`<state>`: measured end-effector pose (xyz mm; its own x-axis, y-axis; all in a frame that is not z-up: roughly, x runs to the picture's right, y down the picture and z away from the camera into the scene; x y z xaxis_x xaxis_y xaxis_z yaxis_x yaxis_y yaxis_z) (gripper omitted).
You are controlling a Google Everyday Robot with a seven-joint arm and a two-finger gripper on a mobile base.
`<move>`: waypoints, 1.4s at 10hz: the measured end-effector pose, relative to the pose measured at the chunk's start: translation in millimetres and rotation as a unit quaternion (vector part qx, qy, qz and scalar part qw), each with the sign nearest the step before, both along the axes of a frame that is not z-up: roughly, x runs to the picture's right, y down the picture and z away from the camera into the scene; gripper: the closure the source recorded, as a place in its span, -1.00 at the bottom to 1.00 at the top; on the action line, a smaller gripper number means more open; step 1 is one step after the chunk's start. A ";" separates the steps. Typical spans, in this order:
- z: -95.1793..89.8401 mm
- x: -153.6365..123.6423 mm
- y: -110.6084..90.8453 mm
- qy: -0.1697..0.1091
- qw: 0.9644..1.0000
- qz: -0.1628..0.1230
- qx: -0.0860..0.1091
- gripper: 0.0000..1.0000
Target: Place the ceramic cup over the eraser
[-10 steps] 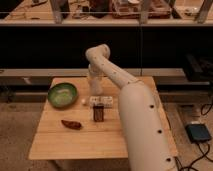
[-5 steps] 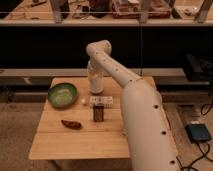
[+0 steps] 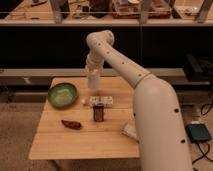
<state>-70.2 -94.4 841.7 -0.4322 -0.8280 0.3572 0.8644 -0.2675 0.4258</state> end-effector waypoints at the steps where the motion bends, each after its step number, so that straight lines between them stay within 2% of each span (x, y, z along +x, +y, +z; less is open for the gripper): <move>1: -18.1 1.1 6.8 -0.007 1.000 -0.007 -0.010 1.00; 3: -37.0 4.9 8.6 -0.010 1.000 -0.013 -0.013 1.00; 9: -37.6 2.4 10.7 -0.011 1.000 -0.015 -0.014 1.00; 12: -69.9 -25.1 14.4 -0.044 0.998 -0.037 -0.009 1.00; 13: -74.3 -27.1 15.2 -0.047 0.998 -0.040 -0.009 1.00; 14: -111.9 -22.1 35.9 -0.053 0.997 -0.056 -0.028 1.00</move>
